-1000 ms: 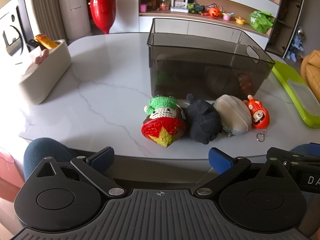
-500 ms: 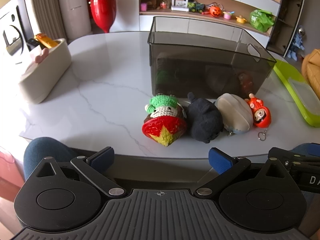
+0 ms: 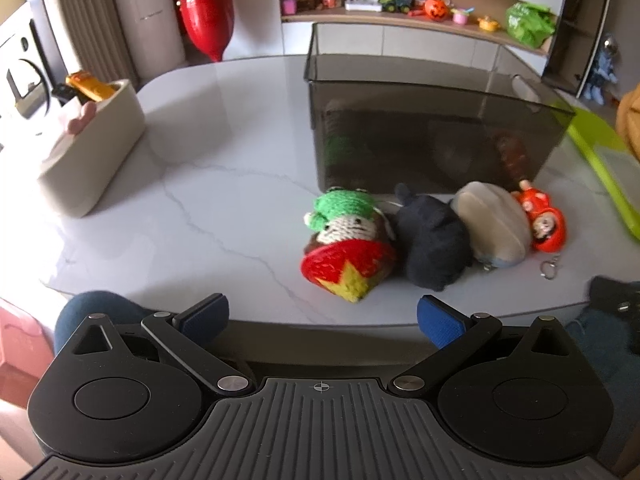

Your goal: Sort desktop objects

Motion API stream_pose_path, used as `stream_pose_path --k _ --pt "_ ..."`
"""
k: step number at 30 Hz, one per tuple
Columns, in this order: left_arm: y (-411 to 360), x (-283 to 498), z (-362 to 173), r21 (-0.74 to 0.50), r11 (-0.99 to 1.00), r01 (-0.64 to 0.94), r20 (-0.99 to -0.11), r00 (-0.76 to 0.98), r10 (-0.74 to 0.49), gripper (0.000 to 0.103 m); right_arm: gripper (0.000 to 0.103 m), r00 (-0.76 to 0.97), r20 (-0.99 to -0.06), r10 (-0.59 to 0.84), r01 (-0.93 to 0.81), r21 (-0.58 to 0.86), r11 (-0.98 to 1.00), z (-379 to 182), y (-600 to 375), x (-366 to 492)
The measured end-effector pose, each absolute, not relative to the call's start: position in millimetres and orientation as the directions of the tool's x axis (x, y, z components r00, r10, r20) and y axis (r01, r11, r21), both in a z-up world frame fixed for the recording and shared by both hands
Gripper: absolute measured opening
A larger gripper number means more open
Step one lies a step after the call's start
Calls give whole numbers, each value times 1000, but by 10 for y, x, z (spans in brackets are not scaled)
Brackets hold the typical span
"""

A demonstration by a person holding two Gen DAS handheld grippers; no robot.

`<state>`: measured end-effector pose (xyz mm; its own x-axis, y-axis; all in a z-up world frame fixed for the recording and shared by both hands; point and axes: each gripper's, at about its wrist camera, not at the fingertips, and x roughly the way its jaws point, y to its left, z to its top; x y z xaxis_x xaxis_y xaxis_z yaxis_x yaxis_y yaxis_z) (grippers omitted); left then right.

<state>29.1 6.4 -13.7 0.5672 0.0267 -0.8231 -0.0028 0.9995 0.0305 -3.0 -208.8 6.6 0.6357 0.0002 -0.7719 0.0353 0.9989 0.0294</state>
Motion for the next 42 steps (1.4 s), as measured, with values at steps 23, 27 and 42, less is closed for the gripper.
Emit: stream_pose_path --k 23,27,42 --pt "292 1511 -793 -209 974 90 -905 359 -227 103 96 567 -761 315 -370 107 923 -361 -1723 871" --pt "279 1579 -808 -190 970 151 -903 361 -233 103 91 491 -798 349 -383 163 909 -517 -1699 991" --pt "755 1452 -538 -287 946 151 -867 379 -324 59 94 447 -807 386 -424 189 886 -651 -1587 1150"
